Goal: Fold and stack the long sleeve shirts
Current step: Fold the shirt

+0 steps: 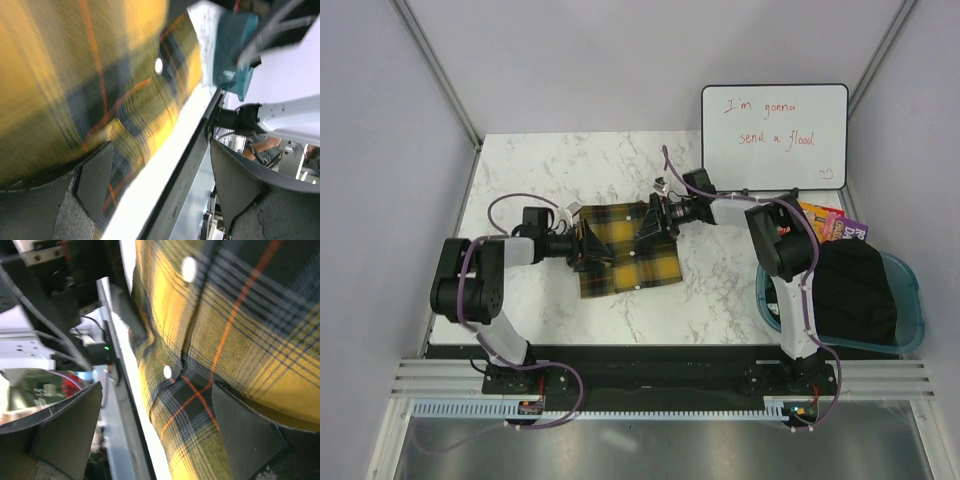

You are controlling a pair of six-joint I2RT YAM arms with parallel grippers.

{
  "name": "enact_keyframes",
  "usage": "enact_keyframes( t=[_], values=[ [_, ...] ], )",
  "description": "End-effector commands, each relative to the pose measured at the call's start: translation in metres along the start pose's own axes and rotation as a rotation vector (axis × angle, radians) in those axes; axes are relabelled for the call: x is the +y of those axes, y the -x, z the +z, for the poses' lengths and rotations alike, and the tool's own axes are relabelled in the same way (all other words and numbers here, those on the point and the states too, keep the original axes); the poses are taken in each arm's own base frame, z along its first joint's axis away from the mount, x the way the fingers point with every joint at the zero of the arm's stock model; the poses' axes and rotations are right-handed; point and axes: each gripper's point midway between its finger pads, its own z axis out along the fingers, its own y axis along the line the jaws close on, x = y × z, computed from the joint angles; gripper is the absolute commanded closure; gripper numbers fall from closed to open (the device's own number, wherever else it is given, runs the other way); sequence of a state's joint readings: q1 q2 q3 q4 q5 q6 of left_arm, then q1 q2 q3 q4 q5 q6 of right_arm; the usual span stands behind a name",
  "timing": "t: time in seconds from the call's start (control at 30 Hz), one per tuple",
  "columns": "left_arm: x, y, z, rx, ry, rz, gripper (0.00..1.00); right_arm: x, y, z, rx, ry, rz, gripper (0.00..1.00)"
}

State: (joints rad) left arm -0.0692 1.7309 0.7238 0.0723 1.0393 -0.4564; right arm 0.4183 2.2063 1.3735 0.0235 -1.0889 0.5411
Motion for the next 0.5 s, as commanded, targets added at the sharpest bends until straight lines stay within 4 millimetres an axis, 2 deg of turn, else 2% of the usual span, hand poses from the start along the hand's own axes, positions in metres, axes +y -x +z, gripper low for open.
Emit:
enact_keyframes(
  t=[0.0, 0.07, 0.1, 0.13, 0.17, 0.2, 0.23, 0.27, 0.33, 0.37, 0.4, 0.47],
  values=[
    [-0.047, 0.002, -0.022, 0.006, -0.073, 0.178, 0.15, 0.035, 0.015, -0.036, 0.038, -0.104, -0.185, 0.02],
    [-0.072, 0.021, -0.023, -0.027, -0.095, 0.270, 0.15, 0.061, 0.042, -0.038, -0.034, -0.068, -0.261, 0.02],
    [-0.087, 0.043, -0.021, -0.070, -0.103, 0.348, 0.15, 0.066, 0.050, -0.038, -0.059, -0.067, -0.235, 0.02],
    [-0.084, 0.050, -0.014, -0.069, -0.094, 0.315, 0.15, 0.070, 0.059, -0.037, -0.079, -0.057, -0.251, 0.02],
    [-0.084, 0.060, -0.006, -0.082, -0.092, 0.314, 0.15, 0.061, 0.067, -0.029, -0.094, -0.050, -0.253, 0.02],
    [-0.090, 0.080, -0.003, -0.132, -0.110, 0.352, 0.15, 0.060, 0.076, -0.028, -0.108, -0.050, -0.230, 0.02],
    [-0.076, 0.085, 0.007, -0.128, -0.100, 0.256, 0.16, 0.052, 0.078, -0.023, -0.104, -0.053, -0.212, 0.02],
    [-0.071, 0.096, 0.011, -0.150, -0.085, 0.250, 0.16, 0.033, 0.076, -0.016, -0.090, -0.063, -0.175, 0.02],
    [-0.044, 0.110, 0.021, -0.181, -0.007, 0.196, 0.19, 0.012, 0.078, -0.010, -0.095, -0.101, -0.157, 0.02],
    [-0.023, 0.117, 0.029, -0.177, 0.033, 0.144, 0.19, -0.008, 0.073, -0.004, -0.081, -0.118, -0.120, 0.02],
    [-0.004, 0.121, 0.033, -0.185, 0.086, 0.086, 0.20, -0.018, 0.072, -0.002, -0.078, -0.133, -0.105, 0.02],
    [0.032, 0.119, 0.033, -0.182, 0.164, -0.032, 0.21, -0.050, 0.065, 0.002, -0.065, -0.191, -0.058, 0.02]
  ],
)
